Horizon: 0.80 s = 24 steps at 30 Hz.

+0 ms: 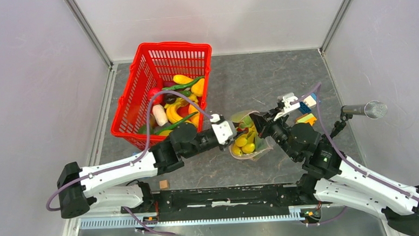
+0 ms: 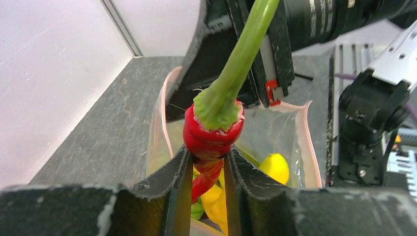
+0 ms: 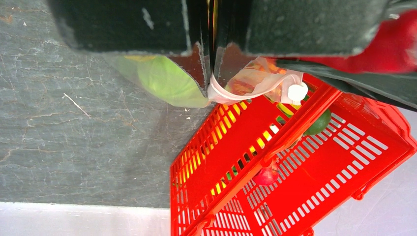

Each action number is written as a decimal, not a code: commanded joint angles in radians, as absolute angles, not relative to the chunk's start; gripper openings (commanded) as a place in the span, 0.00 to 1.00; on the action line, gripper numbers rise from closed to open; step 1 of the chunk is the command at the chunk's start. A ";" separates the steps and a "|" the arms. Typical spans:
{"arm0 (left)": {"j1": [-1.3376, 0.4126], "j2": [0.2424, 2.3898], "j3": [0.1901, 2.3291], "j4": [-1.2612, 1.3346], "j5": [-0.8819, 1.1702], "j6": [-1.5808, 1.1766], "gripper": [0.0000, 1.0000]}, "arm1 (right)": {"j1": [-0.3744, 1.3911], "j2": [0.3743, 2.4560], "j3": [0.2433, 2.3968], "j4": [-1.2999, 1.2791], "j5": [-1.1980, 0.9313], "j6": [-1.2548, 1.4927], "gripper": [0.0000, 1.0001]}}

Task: Place the food in the zip-top bag and seal the zipper
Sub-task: Place the fake vegetable in the zipper food storage bag.

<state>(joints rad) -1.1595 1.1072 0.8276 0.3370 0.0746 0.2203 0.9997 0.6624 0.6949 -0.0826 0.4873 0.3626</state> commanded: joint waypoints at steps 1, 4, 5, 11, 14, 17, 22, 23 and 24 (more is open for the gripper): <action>-1.200 1.155 0.859 0.281 -0.073 0.402 0.03 | 1.003 0.631 0.708 0.029 0.500 0.374 0.05; -1.203 1.198 0.858 0.297 -0.084 0.407 0.05 | 1.003 0.631 0.707 0.029 0.506 0.375 0.05; -1.204 1.216 0.860 0.295 -0.092 0.416 0.06 | 1.002 0.631 0.707 0.031 0.505 0.375 0.05; -1.204 1.243 0.888 0.224 -0.144 0.444 0.22 | 1.003 0.616 0.706 0.018 0.519 0.378 0.05; -1.204 1.221 0.910 0.195 -0.124 0.411 0.37 | 1.003 0.606 0.695 0.023 0.533 0.380 0.05; -1.203 1.177 0.944 0.174 -0.068 0.350 0.63 | 1.003 0.604 0.689 0.022 0.540 0.382 0.06; -1.203 1.128 1.041 0.073 -0.005 0.289 0.73 | 1.003 0.609 0.687 0.019 0.544 0.383 0.06; -1.203 1.125 1.055 0.053 0.022 0.283 0.73 | 1.003 0.609 0.686 0.020 0.544 0.383 0.06; -1.203 1.127 1.068 0.031 0.040 0.278 0.73 | 1.004 0.610 0.686 0.021 0.544 0.383 0.06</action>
